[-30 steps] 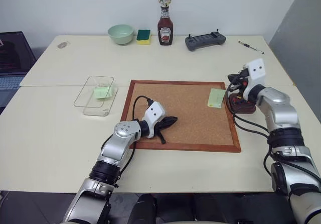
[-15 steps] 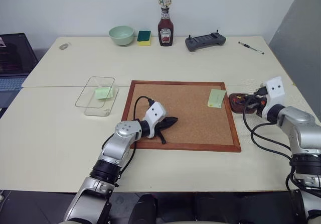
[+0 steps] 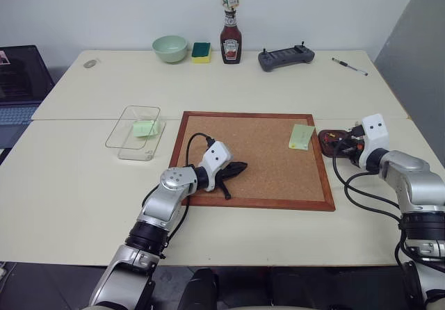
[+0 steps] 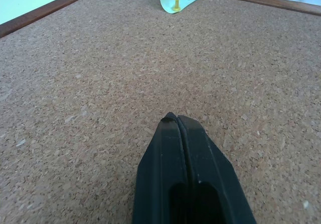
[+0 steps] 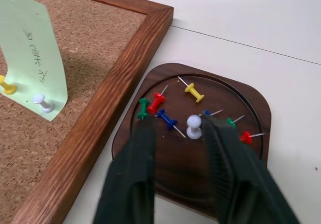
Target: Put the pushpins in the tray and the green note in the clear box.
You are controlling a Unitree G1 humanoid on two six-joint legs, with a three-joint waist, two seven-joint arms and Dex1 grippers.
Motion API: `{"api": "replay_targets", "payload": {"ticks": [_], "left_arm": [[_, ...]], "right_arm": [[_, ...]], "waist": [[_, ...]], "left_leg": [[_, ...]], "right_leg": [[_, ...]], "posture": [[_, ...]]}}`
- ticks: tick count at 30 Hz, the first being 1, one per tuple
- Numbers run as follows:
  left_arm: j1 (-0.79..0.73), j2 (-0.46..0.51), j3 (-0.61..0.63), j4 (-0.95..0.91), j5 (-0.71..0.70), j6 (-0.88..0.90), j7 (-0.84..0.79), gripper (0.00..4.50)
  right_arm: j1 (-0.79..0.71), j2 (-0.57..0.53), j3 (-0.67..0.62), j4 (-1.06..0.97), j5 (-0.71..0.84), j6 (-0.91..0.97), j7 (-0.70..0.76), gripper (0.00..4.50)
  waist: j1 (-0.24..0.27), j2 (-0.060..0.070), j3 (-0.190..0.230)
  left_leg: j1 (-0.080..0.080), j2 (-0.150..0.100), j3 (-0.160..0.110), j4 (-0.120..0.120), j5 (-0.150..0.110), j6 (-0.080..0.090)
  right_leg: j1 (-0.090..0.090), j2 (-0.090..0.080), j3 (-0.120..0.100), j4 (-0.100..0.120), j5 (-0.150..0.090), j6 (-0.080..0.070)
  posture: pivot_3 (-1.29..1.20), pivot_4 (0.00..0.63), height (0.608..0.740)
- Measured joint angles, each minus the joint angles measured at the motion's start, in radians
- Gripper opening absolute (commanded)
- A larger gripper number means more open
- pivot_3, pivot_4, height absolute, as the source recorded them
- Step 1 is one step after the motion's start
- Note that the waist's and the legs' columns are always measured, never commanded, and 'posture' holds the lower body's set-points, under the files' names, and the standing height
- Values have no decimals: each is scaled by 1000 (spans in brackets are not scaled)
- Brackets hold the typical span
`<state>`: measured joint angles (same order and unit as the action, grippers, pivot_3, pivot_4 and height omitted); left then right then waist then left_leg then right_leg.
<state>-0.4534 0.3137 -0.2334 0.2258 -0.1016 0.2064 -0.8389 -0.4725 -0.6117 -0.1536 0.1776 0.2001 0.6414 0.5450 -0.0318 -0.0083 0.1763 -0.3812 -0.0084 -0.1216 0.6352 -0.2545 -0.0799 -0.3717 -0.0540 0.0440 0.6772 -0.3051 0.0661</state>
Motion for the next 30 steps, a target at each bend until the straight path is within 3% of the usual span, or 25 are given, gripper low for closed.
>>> {"api": "replay_targets", "payload": {"ticks": [11,21,30], "left_arm": [[-2,-1,0,9,8,-7,-2,0],[-3,-2,-1,17,10,-19,-4,0],[-3,-1,-2,16,13,-20,-4,0]], "right_arm": [[3,-19,-14,-21,15,3,-1,4440],[105,-27,1,-229,134,30,148,4440],[62,19,147,-155,84,-39,171,4440]], "waist": [[0,0,0],[0,0,0],[1,0,0]], "left_leg": [[0,0,0,0,0,0],[0,0,-1,0,0,0],[1,0,-1,0,0,0]], "right_leg": [[0,0,0,0,0,0],[1,0,-1,-1,0,0],[1,0,-1,-1,0,0]], "posture": [[0,150,740],[0,150,740],[0,150,740]]}}
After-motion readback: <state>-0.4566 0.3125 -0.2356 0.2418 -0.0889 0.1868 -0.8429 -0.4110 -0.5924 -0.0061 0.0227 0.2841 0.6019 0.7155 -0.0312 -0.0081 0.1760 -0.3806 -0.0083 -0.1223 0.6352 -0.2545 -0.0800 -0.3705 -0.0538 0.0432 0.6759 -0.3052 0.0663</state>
